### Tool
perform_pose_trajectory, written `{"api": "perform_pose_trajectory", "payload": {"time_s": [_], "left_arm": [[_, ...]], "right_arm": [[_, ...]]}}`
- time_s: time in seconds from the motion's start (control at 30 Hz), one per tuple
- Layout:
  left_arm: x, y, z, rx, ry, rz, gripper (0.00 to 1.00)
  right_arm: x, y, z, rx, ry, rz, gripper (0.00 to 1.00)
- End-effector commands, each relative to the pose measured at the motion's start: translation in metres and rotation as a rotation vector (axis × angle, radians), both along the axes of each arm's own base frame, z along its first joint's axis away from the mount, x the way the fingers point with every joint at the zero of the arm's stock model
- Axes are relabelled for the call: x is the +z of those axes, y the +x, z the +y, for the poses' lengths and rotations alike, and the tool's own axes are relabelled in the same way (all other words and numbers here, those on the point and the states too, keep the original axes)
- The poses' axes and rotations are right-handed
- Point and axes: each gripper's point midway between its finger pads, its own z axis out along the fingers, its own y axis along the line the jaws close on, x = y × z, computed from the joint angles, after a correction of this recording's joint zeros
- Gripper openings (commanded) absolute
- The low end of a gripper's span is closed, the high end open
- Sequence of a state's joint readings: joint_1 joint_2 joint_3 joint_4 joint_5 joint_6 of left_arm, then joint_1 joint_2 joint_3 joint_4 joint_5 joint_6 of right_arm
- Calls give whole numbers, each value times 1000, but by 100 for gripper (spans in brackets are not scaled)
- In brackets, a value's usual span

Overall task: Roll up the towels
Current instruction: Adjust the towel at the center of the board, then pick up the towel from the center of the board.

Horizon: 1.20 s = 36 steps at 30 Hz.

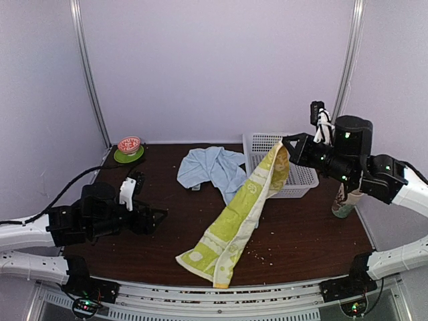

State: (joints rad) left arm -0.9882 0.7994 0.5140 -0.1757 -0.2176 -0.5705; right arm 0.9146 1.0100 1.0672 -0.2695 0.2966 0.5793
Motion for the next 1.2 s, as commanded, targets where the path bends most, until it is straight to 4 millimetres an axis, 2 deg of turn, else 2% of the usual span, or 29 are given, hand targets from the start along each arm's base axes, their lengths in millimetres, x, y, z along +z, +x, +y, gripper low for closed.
{"api": "perform_pose_trajectory", "payload": {"time_s": [0.0, 0.17, 0.27, 0.43, 0.53, 0.57, 0.67, 0.77, 1.0, 1.17], "left_arm": [[9, -10, -38, -154, -105, -7, 75], [-6, -32, -84, -328, 54, 12, 74], [-13, -40, -112, -398, 69, 107, 69], [-47, -58, -156, -498, 151, 342, 53], [-70, -70, -171, -502, 162, 503, 51], [-77, -75, -175, -500, 143, 555, 52], [-81, -87, -182, -497, 61, 645, 57], [-87, -92, -180, -464, 39, 707, 59], [-106, -106, -189, -477, -25, 827, 58], [-120, -111, -185, -465, -13, 873, 57]], "right_arm": [[-31, 5, -16, -86, 4, 61, 0], [-42, 8, -15, -95, -13, 80, 0], [-46, 9, -13, -95, -24, 88, 0], [-60, 10, -15, -110, -27, 117, 0], [-68, 8, -15, -103, -14, 127, 0], [-69, 8, -14, -102, -11, 128, 0], [-71, 7, -13, -92, -10, 129, 0], [-72, 7, -13, -89, -10, 126, 0], [-68, 6, -13, -79, -4, 118, 0], [-69, 4, -10, -65, 17, 122, 0]]}}
